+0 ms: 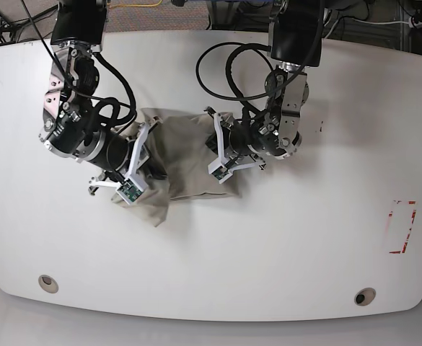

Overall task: Fold the T-shirt properly
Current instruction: 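Grasp both ends of the strip and fold them together over the middle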

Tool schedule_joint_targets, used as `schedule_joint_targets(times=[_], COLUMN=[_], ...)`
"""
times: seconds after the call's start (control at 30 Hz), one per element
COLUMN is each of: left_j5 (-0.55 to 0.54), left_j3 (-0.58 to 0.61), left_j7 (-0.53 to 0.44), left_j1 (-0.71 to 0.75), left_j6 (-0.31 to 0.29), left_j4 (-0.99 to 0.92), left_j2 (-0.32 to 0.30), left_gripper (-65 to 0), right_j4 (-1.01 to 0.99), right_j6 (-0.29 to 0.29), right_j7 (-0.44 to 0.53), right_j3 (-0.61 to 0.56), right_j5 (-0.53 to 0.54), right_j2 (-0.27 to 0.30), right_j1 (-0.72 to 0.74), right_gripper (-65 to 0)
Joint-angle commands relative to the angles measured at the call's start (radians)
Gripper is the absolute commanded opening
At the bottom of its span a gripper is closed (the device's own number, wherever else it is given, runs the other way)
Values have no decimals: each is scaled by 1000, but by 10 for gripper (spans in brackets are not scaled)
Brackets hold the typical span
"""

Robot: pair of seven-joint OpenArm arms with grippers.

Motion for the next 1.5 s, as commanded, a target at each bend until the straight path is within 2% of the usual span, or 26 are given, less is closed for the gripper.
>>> schedule_joint_targets(times=[0.0, 0.1, 0.3, 0.4, 0.57, 0.67, 0.77, 0.9, 1.07, 1.27, 1.47], left_j5=[66, 66, 66, 65, 62, 60, 59, 57, 23, -162, -371], left_j3=[0, 0, -3, -3, -5, -5, -6, -16, -69, -108, -151], left_j7=[83, 83, 83, 83, 80, 78, 78, 75, 55, 51, 51], left_j1=[11, 14, 27, 27, 27, 27, 27, 26, 24, 9, -2], left_j6=[3, 3, 3, 3, 3, 1, 0, -5, -6, -6, -6], left_j4=[-8, -11, -7, -7, -7, -7, -7, 7, 47, 73, 81], left_j2=[-3, -3, -3, -3, -3, -3, -3, -3, -3, -4, -69], left_gripper=[-626, -626, -626, -626, -622, -578, -521, -465, -426, -397, -344], right_j4=[-6, -31, -81, -112, -144, -141, -118, -71, -32, -32, -32], right_j6=[-28, -54, -95, -108, -132, -148, -149, -143, -141, -115, -45], right_j7=[49, 86, 141, 161, 198, 209, 209, 209, 209, 207, 207], right_j3=[-19, -52, -109, -120, -124, -126, -134, -143, -112, -34, 70], right_j5=[13, 13, 13, 13, 13, 13, 15, 15, 16, 22, 22], right_j2=[3, 2, -9, -12, -18, -18, -17, -10, 0, 31, 28], right_j1=[19, 19, 34, 36, 37, 37, 37, 36, 34, 28, -11], right_gripper=[-650, -642, -587, -504, -298, -174, -111, -100, -113, -143, -157])
